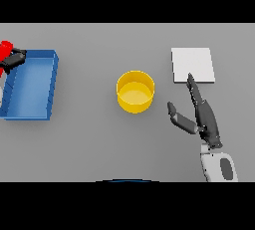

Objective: Pick up the red beaker and tilt it to pour out 1 green nut into yellow bowl. Pick up the yellow bowl and place it on the metallic measuring scale.

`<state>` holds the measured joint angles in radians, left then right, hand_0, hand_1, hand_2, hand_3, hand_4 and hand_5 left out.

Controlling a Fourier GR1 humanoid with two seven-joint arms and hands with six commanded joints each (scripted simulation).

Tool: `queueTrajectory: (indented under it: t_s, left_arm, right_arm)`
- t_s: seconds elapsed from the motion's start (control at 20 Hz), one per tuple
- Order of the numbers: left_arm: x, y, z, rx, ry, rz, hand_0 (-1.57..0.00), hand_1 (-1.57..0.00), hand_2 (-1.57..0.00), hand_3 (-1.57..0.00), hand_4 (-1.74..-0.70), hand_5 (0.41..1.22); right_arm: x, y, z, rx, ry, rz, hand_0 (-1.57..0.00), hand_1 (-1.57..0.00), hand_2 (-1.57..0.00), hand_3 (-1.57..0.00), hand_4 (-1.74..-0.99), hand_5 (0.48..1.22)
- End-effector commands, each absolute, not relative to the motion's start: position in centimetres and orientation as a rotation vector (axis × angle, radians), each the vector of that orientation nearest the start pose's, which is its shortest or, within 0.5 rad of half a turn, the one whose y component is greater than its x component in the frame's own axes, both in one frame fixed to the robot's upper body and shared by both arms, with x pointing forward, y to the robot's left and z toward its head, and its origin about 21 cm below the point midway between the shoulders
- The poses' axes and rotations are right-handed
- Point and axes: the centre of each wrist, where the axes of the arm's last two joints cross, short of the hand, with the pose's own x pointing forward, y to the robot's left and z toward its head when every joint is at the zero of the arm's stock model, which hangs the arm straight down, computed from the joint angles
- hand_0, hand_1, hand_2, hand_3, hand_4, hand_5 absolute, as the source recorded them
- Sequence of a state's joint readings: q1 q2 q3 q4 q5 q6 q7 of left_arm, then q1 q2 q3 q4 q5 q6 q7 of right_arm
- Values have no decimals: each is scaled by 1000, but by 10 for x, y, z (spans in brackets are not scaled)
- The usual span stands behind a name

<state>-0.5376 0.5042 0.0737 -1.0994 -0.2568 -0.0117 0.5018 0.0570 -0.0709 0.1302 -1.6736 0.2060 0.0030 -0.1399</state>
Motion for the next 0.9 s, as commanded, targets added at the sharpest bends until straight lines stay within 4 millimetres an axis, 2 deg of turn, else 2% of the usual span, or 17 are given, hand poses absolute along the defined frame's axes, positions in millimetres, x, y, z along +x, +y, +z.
queueTrajectory:
  t_s: [0.0, 0.05, 0.15, 0.3, 0.4, 0.5, 0.6, 0.65, 0.75, 0.85]
  left_arm:
    - [369, 347, 107, 655, -1094, -336, -1175, -1075, -1021, -1055, -1232, 737]
    - [367, 350, 110, 607, -1091, -348, -940, -860, -817, -843, -1126, 705]
    - [362, 355, 109, 564, -1064, -383, -601, -550, -522, -539, -976, 664]
    - [361, 351, 110, 599, -1010, -477, -307, -281, -267, -276, -843, 632]
    - [363, 348, 106, 640, -977, -502, -196, -179, -170, -176, -813, 627]
    - [365, 349, 105, 664, -988, -492, -125, -115, -109, -112, -794, 627]
    - [366, 346, 105, 659, -1035, -491, -80, -73, -69, -72, -776, 631]
    - [366, 345, 107, 650, -1068, -483, -64, -58, -55, -57, -778, 633]
    - [362, 343, 105, 613, -1124, -469, -40, -37, -35, -36, -784, 644]
    - [360, 339, 105, 590, -1148, -451, -25, -23, -22, -23, -793, 657]
  right_arm:
    - [231, -220, 9, -110, -1751, 315, 1, 1, 1, 1, -1151, 670]
    - [232, -224, 10, -118, -1752, 315, 1, 1, 1, 1, -1149, 670]
    - [227, -218, 7, -102, -1758, 310, 1, 1, 1, 1, -1153, 670]
    - [230, -217, 10, -109, -1758, 317, 1, 1, 1, 1, -1155, 670]
    - [231, -217, 10, -138, -1752, 327, 1, 1, 1, 1, -1157, 665]
    - [231, -219, 14, -151, -1764, 332, 1, 1, 1, 1, -1157, 665]
    - [231, -214, 9, -161, -1730, 332, 1, 1, 1, 1, -1144, 644]
    - [232, -214, 11, -211, -1698, 365, 1, 1, 1, 1, -1131, 631]
    - [239, -213, 20, -191, -1737, 477, 1, 1, 1, 1, -1087, 649]
    - [250, -216, 27, -183, -1726, 635, 1, 1, 1, 1, -1088, 665]
